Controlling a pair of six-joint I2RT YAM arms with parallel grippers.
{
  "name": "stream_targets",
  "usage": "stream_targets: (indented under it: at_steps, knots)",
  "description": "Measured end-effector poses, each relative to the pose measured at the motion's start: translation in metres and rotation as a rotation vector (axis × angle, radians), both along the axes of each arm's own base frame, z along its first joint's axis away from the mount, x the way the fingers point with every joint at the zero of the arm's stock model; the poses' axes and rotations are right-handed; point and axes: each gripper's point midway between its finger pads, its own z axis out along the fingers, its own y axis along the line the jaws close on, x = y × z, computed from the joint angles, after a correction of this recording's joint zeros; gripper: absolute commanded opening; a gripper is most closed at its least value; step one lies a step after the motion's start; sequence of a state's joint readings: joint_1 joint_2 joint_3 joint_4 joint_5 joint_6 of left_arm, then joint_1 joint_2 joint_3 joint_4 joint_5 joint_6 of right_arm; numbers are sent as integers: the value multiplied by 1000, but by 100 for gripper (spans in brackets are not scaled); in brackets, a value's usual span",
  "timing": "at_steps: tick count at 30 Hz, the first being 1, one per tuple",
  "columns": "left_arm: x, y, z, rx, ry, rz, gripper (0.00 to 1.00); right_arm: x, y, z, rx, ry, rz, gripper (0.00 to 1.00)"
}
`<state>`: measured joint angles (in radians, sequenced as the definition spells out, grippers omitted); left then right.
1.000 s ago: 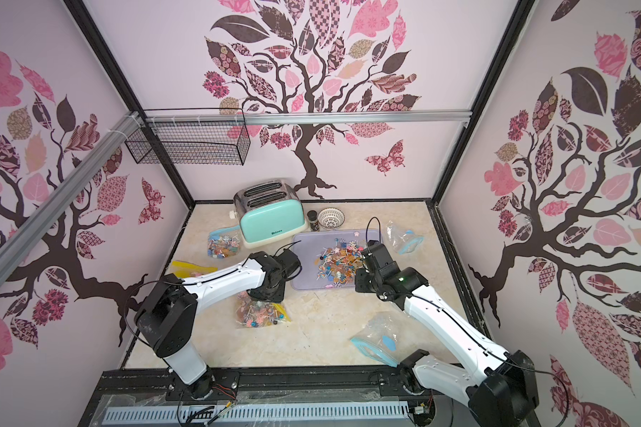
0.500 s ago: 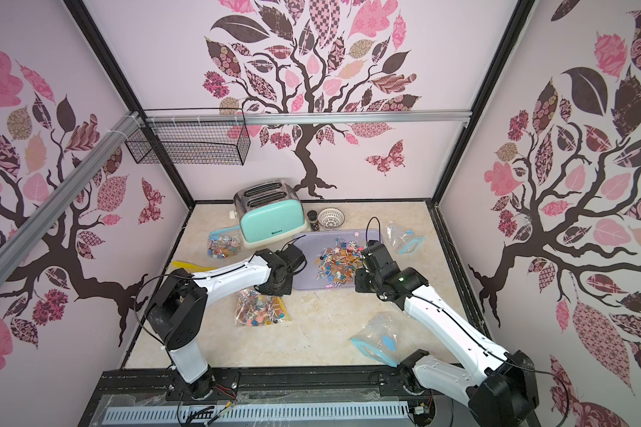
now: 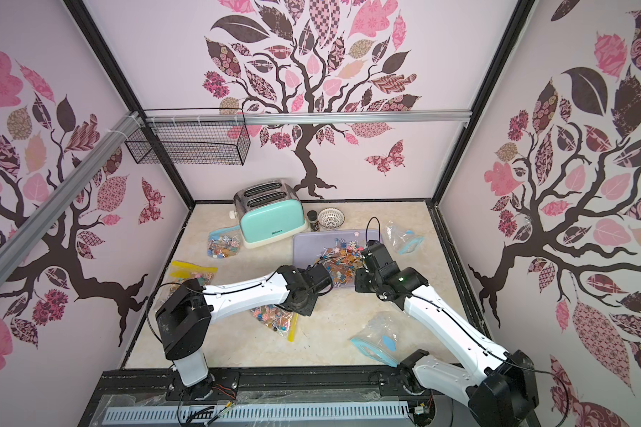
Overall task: Pour candies out of the ziploc bag
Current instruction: Adjust the ziploc bag at the center of the board, then open the ziploc bag at the center of the board.
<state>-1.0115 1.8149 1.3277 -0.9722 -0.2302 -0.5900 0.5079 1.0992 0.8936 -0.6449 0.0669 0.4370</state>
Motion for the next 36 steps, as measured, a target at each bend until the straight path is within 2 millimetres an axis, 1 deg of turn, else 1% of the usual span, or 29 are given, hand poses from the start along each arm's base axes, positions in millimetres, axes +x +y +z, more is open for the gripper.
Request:
stream_targets:
  at_steps: [2, 5, 7, 8, 10, 12, 13, 16, 18, 22, 28, 36]
  knots:
    - [-1, -2, 4, -4, 1, 1, 64, 0, 0, -2, -3, 5, 0, 38]
    - [-3, -1, 10, -10, 5, 6, 61, 1, 0, -3, -8, 7, 5, 38]
    - [-7, 0, 17, -21, 14, 3, 58, 1, 0, -3, -12, 6, 10, 37]
    - [-10, 0, 22, -35, 19, 1, 54, 1, 0, -3, -14, 6, 12, 37]
    - [-17, -1, 31, -71, 27, -11, 43, 1, 0, -4, -17, 7, 16, 36]
    - [-26, 4, 35, -93, 38, -19, 31, 0, 1, -5, -17, 12, 24, 35]
    - [-29, 8, 35, -95, 43, -16, 30, 0, 2, -5, -16, 15, 27, 35]
    - [-40, 21, 24, -72, 74, -6, 30, 0, 4, -7, -12, 24, 33, 35]
    - [-46, 28, 13, -56, 97, 6, 30, -1, 5, -8, -7, 28, 37, 35]
    - [-52, 33, -1, -55, 121, 31, 29, -2, 6, -8, -2, 30, 42, 35]
    - [-45, 33, -10, -92, 116, 77, 27, -2, 6, -8, 1, 32, 44, 34]
    - [-35, 43, -21, -122, 112, 144, 22, -2, 7, -8, 5, 34, 47, 34]
